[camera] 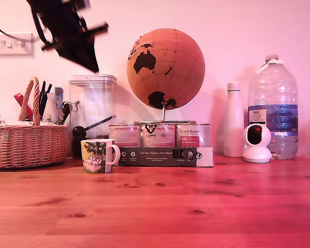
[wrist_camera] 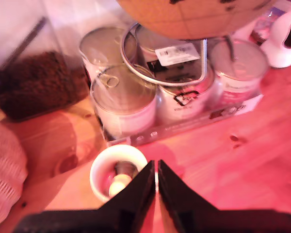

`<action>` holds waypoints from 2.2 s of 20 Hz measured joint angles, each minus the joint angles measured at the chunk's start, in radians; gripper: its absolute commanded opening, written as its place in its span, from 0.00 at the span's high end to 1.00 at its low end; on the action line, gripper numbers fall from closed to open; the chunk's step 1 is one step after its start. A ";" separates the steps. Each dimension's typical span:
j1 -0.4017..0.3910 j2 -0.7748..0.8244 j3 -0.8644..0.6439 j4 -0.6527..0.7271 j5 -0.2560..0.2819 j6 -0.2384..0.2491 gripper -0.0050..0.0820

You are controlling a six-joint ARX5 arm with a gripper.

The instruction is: Pick up the coffee capsules on the table and drop them inside the coffee cup

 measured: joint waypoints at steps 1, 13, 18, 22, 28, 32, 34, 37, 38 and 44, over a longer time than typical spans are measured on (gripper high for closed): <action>0.000 -0.028 -0.040 0.023 0.000 0.000 0.97; 0.001 -0.218 -0.537 0.293 0.030 -0.043 0.97; 0.001 -0.282 -0.668 0.318 0.054 -0.080 0.97; 0.001 -0.360 -0.811 0.323 0.054 -0.121 0.97; -0.013 -0.510 -0.941 0.317 0.057 -0.169 0.97; -0.061 -0.570 -0.941 0.312 0.065 -0.182 0.97; -0.080 -0.575 -0.941 0.309 0.065 -0.200 0.97; -0.101 -0.575 -0.941 0.309 0.064 -0.200 0.97; -0.107 -0.575 -0.941 0.309 0.064 -0.200 0.97; -0.114 -0.575 -0.941 0.298 0.064 -0.203 0.97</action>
